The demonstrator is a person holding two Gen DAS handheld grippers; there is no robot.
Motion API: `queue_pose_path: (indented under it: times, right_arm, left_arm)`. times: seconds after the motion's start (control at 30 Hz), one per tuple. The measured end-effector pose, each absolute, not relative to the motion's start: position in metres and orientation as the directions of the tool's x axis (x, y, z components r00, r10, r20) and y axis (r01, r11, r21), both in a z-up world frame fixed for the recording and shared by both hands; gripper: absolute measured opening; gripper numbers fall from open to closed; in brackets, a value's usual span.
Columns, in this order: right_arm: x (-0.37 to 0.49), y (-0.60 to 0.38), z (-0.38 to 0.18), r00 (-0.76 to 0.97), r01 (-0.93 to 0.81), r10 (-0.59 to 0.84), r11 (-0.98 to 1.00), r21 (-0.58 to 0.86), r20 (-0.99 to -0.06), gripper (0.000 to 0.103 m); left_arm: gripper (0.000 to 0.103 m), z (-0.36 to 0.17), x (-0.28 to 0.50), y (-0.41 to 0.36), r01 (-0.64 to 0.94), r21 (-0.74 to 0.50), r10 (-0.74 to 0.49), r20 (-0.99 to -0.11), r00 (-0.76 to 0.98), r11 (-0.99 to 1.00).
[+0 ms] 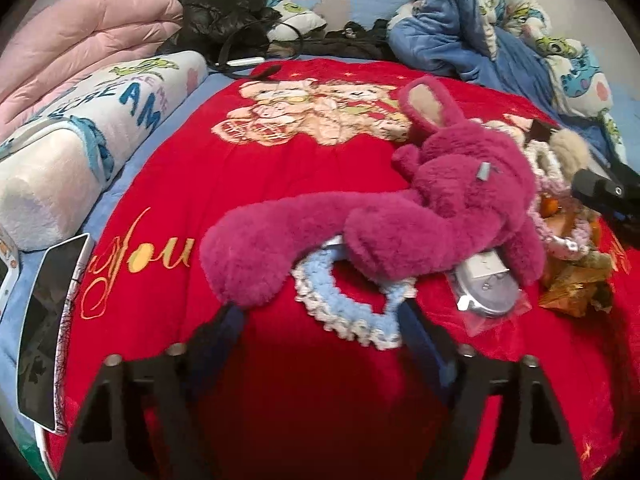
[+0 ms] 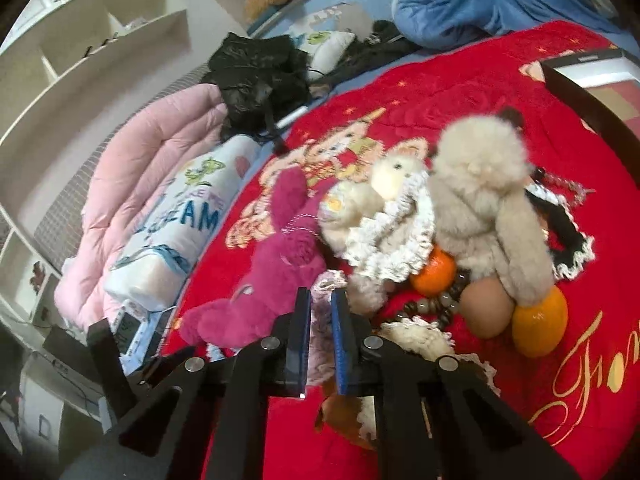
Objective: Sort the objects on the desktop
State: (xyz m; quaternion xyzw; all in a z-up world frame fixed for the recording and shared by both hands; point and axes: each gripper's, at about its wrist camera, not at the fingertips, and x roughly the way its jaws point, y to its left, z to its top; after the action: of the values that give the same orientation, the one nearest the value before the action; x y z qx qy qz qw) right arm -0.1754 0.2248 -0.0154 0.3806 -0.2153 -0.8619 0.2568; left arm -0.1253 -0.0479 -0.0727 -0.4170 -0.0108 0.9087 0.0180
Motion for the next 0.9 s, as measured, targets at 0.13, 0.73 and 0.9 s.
queue_pose_path:
  times: [0.13, 0.73, 0.9]
  right_arm:
    - [-0.173, 0.219, -0.013, -0.563, 0.31, -0.633, -0.758, 0.574, -0.531, 0.01]
    - [-0.185, 0.225, -0.035, -0.562, 0.172, -0.498, -0.852, 0.495, -0.66, 0.028]
    - [-0.184, 0.221, -0.037, -0.558, 0.187, -0.503, -0.851, 0.491, -0.66, 0.017]
  left_arm:
    - [0.029, -0.068, -0.121, -0.049, -0.049, -0.117, 0.12, -0.741, -0.661, -0.992]
    - [0.021, -0.063, -0.116, -0.04, -0.064, -0.069, 0.095, -0.732, -0.675, -0.996]
    - [0.021, -0.061, -0.115, -0.042, -0.062, -0.075, 0.097, -0.728, -0.678, -0.995]
